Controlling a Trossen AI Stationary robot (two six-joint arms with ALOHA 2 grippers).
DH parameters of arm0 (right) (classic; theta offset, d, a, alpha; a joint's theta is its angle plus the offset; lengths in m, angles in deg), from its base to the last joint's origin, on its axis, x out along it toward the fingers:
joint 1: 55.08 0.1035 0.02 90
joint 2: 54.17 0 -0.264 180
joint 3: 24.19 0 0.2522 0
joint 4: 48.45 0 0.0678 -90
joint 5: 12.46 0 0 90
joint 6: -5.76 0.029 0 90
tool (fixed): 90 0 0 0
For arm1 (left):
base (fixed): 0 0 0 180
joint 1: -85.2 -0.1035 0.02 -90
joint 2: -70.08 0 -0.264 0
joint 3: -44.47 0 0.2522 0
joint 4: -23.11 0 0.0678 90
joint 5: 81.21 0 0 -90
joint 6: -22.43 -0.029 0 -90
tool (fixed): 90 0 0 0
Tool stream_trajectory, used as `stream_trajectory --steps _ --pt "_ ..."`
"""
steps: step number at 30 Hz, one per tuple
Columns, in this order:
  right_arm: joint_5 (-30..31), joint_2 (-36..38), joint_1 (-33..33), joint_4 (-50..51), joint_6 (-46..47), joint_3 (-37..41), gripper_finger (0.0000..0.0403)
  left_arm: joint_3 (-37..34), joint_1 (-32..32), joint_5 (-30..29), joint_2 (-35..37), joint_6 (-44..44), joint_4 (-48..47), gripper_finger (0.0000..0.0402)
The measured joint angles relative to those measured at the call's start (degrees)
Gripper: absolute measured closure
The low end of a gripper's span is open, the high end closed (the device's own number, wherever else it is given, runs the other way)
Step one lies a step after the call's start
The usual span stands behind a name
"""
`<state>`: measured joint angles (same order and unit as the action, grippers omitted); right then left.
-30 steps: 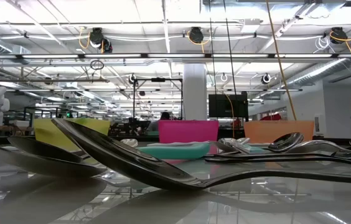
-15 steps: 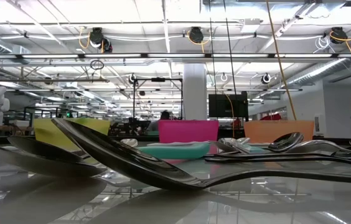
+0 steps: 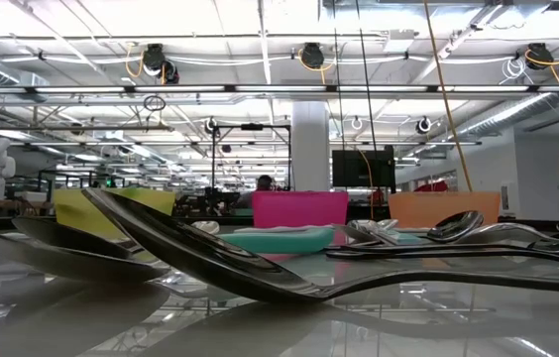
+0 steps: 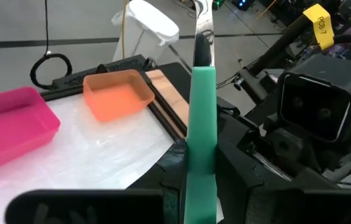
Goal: Sort silverware by color (type)
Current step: Put the light green spoon into the yellow bin
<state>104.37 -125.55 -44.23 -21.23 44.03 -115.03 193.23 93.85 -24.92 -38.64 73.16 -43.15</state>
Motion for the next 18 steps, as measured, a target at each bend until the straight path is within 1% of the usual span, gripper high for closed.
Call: stream_trajectory --steps 9,15,18 --pt "0.7 0.0 -0.4 0.1 -0.6 0.0 0.0350 0.0 -0.4 -0.4 0.0 -0.3 -0.4 0.0344" --pt "0.8 0.0 -0.4 0.1 -0.9 0.0 0.0354 0.0 -0.4 -0.2 0.0 0.1 -0.8 0.0343" --pt "0.4 0.0 -0.6 0.1 -0.5 0.0 0.0355 0.0 -0.4 1.5 0.0 -1.3 -1.3 0.0327"
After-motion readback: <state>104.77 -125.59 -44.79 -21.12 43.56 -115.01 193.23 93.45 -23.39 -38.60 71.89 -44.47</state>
